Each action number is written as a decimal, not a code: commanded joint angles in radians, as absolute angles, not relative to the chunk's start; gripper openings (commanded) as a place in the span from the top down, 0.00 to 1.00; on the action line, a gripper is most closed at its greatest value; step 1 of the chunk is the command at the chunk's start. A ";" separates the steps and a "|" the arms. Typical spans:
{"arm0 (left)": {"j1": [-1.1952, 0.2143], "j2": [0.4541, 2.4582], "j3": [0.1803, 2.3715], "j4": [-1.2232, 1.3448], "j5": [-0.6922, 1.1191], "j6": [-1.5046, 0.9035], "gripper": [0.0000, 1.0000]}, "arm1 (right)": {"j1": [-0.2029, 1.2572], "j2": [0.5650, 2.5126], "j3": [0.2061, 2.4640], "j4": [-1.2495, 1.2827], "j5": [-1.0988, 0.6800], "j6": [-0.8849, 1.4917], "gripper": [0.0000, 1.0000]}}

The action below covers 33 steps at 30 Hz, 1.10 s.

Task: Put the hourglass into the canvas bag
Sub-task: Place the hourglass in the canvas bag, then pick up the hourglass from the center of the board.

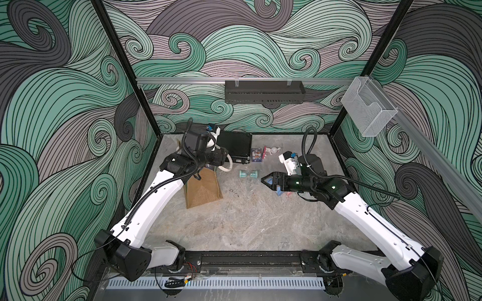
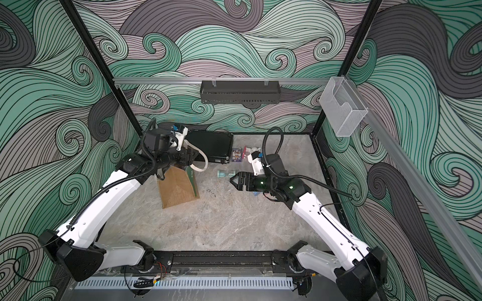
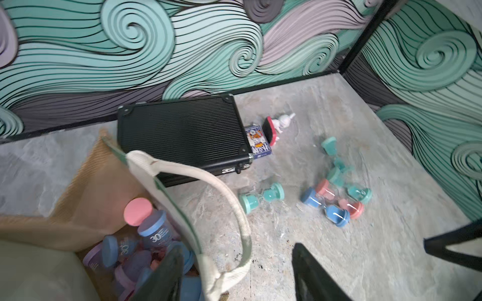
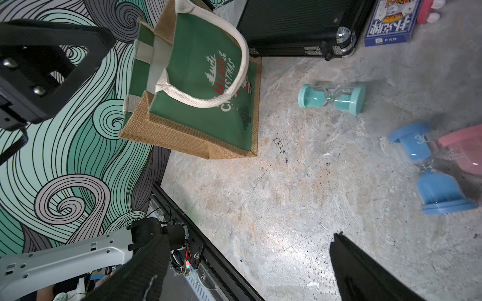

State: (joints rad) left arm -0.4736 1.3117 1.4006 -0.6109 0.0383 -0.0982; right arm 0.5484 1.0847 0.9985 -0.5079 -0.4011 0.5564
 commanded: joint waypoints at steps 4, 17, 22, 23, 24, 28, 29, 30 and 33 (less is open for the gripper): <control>-0.555 1.413 1.422 -0.567 0.109 0.060 0.35 | 0.495 1.003 0.913 -0.569 -0.405 0.528 0.00; -0.658 1.754 1.581 -0.631 0.100 0.339 0.36 | 0.360 0.952 0.813 -0.582 -0.468 0.492 0.00; -0.663 1.874 1.651 -0.639 0.066 0.404 0.36 | 0.327 0.959 0.792 -0.548 -0.487 0.481 0.00; -0.663 1.890 1.660 -0.641 0.064 0.413 0.36 | 0.321 0.962 0.789 -0.541 -0.492 0.484 0.00; -0.664 1.911 1.672 -0.640 0.062 0.425 0.36 | 0.315 0.968 0.784 -0.535 -0.499 0.488 0.00; -0.666 1.989 1.709 -0.640 0.060 0.457 0.36 | 0.298 1.007 0.773 -0.502 -0.531 0.500 0.01; -0.667 2.005 1.724 -0.646 0.060 0.465 0.36 | 0.294 1.017 0.775 -0.499 -0.537 0.500 0.00; -0.669 2.028 1.743 -0.657 0.061 0.472 0.37 | 0.293 1.025 0.776 -0.494 -0.541 0.500 0.00; -0.671 2.083 1.794 -0.691 0.066 0.485 0.37 | 0.290 1.039 0.772 -0.478 -0.543 0.508 0.00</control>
State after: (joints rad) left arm -0.6594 2.0460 1.7344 -0.6384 0.0639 0.4427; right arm 0.2966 1.0359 0.7788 -0.5148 -0.5167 0.5056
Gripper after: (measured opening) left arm 0.628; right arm 0.995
